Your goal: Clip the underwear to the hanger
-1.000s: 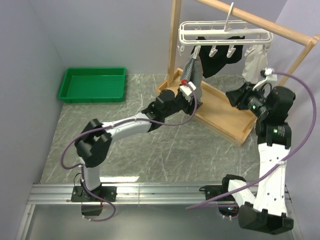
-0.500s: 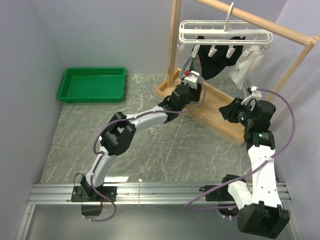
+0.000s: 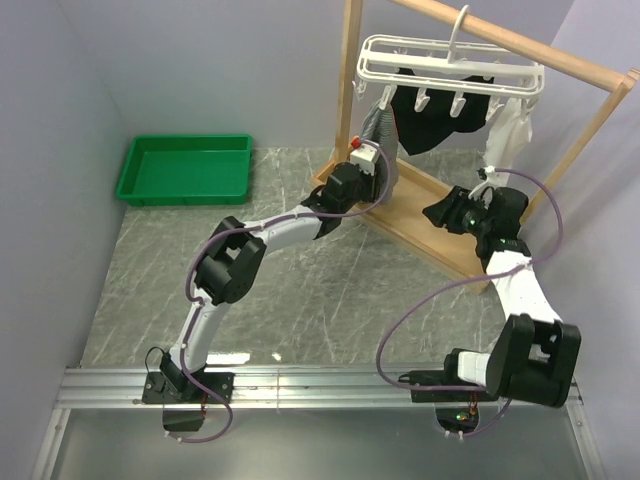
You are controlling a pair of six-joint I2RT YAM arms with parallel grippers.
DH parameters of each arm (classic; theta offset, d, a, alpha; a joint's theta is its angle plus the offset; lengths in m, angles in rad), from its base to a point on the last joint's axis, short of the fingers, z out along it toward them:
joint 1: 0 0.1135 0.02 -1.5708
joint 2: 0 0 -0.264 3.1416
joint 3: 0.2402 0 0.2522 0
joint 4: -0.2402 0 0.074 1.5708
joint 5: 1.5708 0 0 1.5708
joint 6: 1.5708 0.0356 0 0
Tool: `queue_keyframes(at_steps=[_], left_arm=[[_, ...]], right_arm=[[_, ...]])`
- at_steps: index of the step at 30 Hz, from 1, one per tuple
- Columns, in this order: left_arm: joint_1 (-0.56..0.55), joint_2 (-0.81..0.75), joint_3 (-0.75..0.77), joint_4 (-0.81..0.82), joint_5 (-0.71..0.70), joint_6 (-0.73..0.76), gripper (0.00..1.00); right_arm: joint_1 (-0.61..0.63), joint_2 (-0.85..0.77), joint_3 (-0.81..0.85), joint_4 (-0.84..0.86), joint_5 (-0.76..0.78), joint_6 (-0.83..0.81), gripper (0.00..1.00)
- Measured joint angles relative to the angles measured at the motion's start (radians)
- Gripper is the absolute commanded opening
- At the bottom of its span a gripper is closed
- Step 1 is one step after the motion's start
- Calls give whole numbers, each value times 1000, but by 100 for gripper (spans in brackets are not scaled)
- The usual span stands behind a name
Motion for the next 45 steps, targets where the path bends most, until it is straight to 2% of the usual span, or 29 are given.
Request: queue_keyframes(at_steps=[1,2,6,9,12,15,16,18,19,22,29,36,45], left_arm=[[3,-3,-2,-11,6,-14,59],[6,-5,-2,-17,9,-20,78],[6,-42,-22,-26,28,-64,86],[-8,-73,-40,-25,25,-67,87],[-27,-68,-19,-43,-5,-71,79],[-36,-28,56,-79,-36,-87,62],[-35,-12,82,-85,-47,-96,50],[-26,10,114,-90,-62,-107,32],[-17,21,126,-94,-64,-107,18],[11,39,138,-99,-53,-104,3],[62,40,130,-68,57,-114,0],[90,6,44,-14,238,-219,0],[100,-48,8,11,363,-303,0]], right_arm=[[0,25,0,9,-4,7,57],[0,42,0,16,-7,13,57],[0,77,11,45,-18,34,57],[0,90,40,60,-18,38,57],[0,94,55,86,-19,42,57],[0,99,58,104,-28,50,57],[0,102,58,109,-32,54,57],[0,106,58,117,-38,60,57],[0,109,58,122,-40,60,57],[0,117,58,142,-45,62,57],[3,179,61,212,-68,40,57],[18,258,78,285,-165,69,60],[70,343,93,349,-239,119,64]])
